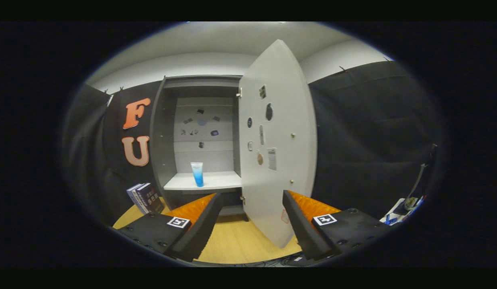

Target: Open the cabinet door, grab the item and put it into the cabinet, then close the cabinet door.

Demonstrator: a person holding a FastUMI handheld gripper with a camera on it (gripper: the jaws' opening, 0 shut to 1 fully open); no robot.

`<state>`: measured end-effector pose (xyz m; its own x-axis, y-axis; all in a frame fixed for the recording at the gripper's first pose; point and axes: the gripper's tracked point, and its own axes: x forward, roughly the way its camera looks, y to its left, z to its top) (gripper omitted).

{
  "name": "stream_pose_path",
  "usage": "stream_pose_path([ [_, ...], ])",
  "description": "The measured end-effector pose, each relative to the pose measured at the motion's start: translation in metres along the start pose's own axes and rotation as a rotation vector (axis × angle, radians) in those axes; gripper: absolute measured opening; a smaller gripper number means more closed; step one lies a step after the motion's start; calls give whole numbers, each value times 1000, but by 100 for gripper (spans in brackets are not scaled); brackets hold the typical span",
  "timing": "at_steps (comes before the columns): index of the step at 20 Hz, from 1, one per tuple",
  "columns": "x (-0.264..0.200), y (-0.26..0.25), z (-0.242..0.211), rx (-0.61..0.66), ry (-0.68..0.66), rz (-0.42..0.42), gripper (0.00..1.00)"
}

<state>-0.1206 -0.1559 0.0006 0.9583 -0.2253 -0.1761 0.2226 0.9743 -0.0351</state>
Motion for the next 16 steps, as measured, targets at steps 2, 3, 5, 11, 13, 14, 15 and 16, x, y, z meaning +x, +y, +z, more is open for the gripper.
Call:
stream_pose_path([
  [2,-1,-37,-3,6,4,-49,96],
  [3,-1,-53,-4,13,8,-69,96],
  [5,3,-80,-8,25,15,-102,96],
  [11,32,-131,-34,18,44,-152,97],
  [13,43,-134,-42,8,53,-147,96],
  [14,46,-134,-45,4,57,-146,96],
  [15,49,-132,-47,4,60,-142,97],
  [16,50,-127,-47,8,58,-132,97],
])
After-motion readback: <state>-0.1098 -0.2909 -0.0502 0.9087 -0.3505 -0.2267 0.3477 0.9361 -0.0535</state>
